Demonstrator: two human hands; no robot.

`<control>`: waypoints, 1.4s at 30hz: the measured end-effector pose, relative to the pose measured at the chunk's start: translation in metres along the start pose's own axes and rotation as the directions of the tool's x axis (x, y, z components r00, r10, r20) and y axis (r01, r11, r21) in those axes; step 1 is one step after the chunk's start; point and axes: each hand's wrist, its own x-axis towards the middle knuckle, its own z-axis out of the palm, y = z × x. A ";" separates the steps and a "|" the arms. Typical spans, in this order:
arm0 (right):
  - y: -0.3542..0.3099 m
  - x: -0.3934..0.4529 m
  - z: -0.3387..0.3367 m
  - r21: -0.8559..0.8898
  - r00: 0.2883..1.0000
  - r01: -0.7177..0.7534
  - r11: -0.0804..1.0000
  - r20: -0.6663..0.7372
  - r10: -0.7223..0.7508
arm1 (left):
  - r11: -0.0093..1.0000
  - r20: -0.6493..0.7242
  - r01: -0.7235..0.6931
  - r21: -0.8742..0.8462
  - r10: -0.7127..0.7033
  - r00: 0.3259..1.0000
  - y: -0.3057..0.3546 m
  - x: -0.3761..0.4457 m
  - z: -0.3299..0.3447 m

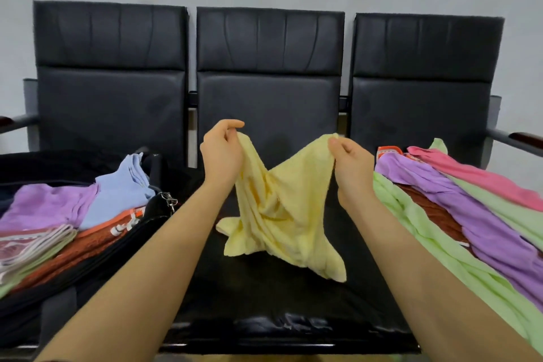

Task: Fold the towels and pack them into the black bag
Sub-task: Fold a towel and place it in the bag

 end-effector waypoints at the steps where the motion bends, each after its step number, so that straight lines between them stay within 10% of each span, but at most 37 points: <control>1: -0.009 0.002 0.001 0.000 1.000 0.023 1.000 -0.015 -0.023 | 1.000 -0.006 0.010 -0.024 -0.010 1.000 0.009 0.008 -0.001; 13: -0.075 0.049 -0.001 0.035 0.976 0.135 0.990 -0.179 -0.127 | 0.942 0.261 -0.206 0.266 0.136 0.956 0.076 0.058 -0.018; 22: -0.085 0.065 -0.017 0.006 0.934 0.219 0.976 -0.292 -0.208 | 0.996 -0.108 -0.061 0.063 0.068 0.992 0.082 0.068 -0.028; 42: -0.086 0.073 -0.037 -0.006 0.944 0.190 0.982 -0.273 -0.185 | 0.981 0.123 -0.077 0.179 0.056 0.991 0.088 0.091 -0.043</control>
